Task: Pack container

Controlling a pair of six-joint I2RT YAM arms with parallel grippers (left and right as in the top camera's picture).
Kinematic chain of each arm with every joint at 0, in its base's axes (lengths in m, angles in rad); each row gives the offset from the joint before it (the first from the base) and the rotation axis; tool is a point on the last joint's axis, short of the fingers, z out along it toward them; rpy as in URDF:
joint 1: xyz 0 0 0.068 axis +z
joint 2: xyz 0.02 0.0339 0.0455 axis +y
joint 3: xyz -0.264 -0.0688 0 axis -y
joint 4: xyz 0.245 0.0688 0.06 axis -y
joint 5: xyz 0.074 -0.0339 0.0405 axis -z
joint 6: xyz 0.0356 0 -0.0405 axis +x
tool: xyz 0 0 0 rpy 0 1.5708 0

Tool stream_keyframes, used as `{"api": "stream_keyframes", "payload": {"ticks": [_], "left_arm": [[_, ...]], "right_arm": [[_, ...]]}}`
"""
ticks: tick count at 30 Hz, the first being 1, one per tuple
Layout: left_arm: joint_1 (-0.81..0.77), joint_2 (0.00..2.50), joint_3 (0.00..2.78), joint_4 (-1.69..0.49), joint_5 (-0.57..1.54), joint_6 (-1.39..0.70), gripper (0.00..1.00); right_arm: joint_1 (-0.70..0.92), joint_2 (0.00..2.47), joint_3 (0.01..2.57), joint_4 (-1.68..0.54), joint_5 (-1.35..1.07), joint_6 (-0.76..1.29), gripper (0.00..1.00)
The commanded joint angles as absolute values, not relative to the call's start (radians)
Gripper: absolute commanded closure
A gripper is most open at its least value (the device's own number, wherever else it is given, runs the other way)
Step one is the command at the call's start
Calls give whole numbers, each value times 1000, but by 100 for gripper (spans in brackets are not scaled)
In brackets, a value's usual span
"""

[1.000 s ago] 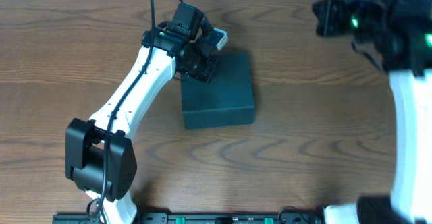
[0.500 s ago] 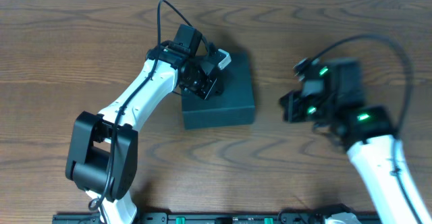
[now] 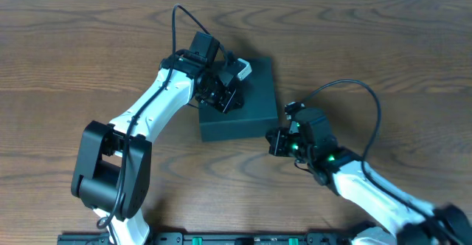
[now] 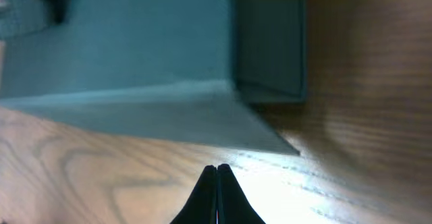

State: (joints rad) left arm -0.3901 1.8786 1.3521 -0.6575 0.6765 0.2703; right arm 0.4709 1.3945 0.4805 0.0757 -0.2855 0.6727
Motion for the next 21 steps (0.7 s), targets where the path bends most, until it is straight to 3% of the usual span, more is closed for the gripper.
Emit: {"api": "stream_keyframes", "payload": {"ticks": [1, 10, 21], "left_arm": [[-393, 1892, 1328, -672, 647, 292, 94], [-393, 1892, 1328, -686, 647, 292, 94], [-373, 1872, 1378, -755, 728, 292, 94]], "right_arm": [[493, 1493, 475, 152, -250, 776, 98], [493, 1653, 475, 426, -229, 868, 98], [449, 1509, 476, 323, -445, 767, 98]]}}
